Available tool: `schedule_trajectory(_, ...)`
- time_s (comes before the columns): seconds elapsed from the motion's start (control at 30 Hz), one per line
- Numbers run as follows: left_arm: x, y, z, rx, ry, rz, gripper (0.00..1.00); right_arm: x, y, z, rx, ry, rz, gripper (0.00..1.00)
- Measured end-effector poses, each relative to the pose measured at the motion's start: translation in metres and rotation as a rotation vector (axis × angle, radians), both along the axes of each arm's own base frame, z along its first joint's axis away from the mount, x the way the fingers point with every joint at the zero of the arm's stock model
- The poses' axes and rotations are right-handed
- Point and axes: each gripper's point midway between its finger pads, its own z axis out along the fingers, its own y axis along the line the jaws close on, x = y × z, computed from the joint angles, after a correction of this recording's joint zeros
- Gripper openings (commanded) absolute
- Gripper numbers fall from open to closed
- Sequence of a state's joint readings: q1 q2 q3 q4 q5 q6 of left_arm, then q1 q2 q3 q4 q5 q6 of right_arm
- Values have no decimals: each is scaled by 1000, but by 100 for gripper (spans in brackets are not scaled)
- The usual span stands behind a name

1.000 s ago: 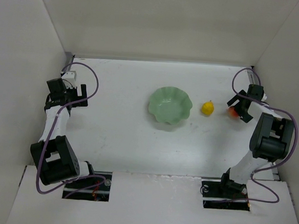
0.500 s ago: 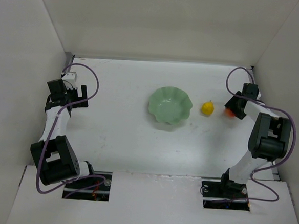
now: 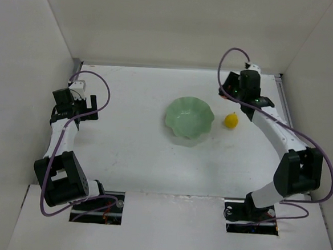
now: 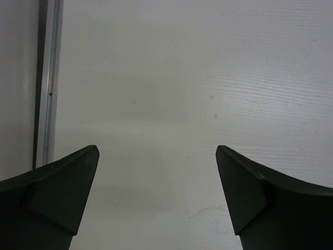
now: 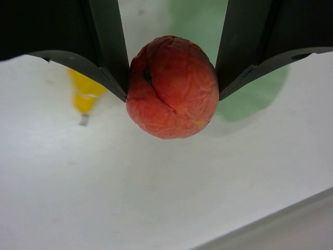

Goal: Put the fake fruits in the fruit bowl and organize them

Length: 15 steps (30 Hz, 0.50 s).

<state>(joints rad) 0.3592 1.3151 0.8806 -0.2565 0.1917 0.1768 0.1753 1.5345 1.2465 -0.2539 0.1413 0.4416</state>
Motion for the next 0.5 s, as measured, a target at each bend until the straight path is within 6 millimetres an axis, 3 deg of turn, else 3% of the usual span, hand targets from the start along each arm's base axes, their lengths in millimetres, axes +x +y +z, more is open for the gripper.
schedule_trajectory(0.1,0,0,0,0,0,0,100,0,70,17,16,-50,156,22)
schedule_trajectory(0.2,0,0,0,1,0,-1,100,-5,120,-5,10,0,270,29)
schedule_trajectory(0.27,0,0,0,2,0,-2,100,-9,140,-31,-7,59,321,37)
schedule_trajectory(0.37,0,0,0,3,0,-2,100,-18,157,-64,-41,149,376,58)
schedule_trajectory(0.47,0,0,0,5,1,-4,100,-26,162,-75,-60,194,409,100)
schedule_trajectory(0.5,0,0,-1,5,2,-4,100,-27,162,-74,-59,197,412,100)
